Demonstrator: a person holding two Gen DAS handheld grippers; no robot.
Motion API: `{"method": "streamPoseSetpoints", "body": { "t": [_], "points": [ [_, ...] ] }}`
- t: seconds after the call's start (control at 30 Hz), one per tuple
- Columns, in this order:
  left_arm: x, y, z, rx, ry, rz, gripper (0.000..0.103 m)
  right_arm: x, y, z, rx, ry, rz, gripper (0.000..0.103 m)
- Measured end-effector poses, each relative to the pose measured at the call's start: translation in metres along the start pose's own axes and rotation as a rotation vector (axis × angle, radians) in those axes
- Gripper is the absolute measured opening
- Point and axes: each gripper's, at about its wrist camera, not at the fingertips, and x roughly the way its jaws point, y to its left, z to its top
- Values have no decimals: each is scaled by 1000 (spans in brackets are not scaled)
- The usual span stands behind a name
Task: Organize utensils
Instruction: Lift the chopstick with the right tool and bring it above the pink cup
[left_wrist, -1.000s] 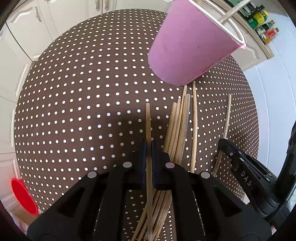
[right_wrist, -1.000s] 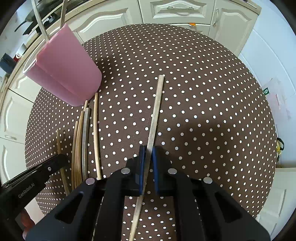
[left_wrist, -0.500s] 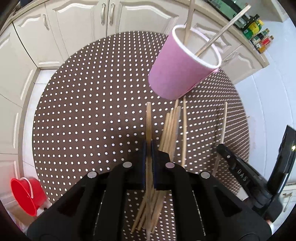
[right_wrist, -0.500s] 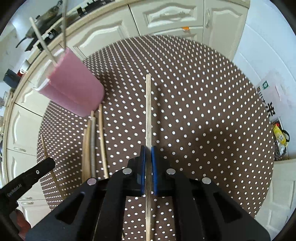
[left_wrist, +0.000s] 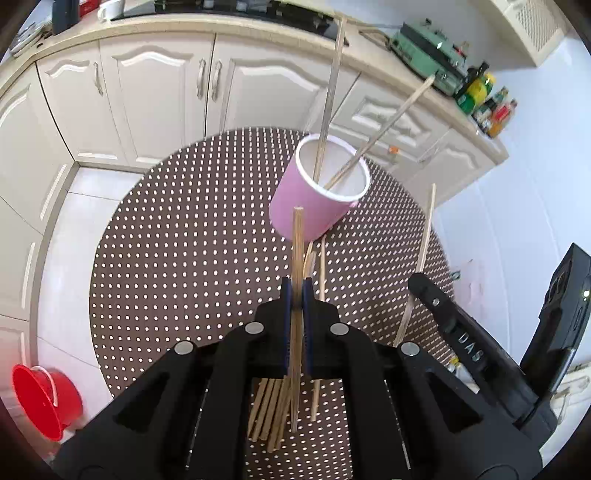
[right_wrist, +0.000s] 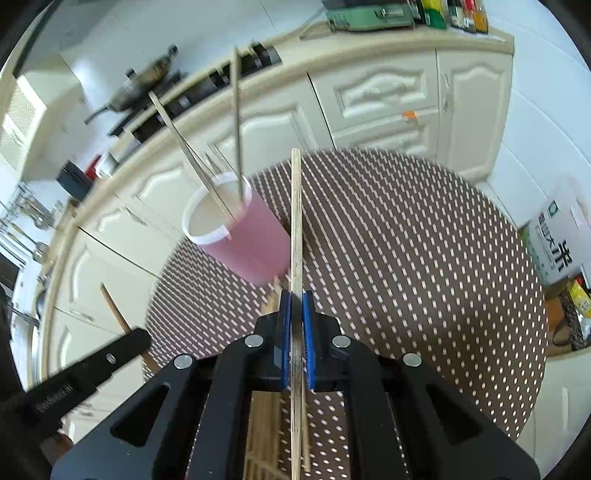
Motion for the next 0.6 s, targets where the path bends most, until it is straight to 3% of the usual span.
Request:
{"method": "streamPoseSetpoints", "body": {
  "t": [0.6],
  "points": [
    [-57,-30,38,59,-157,-19,6,-63,20,77,38,-351,37,5]
  ]
}}
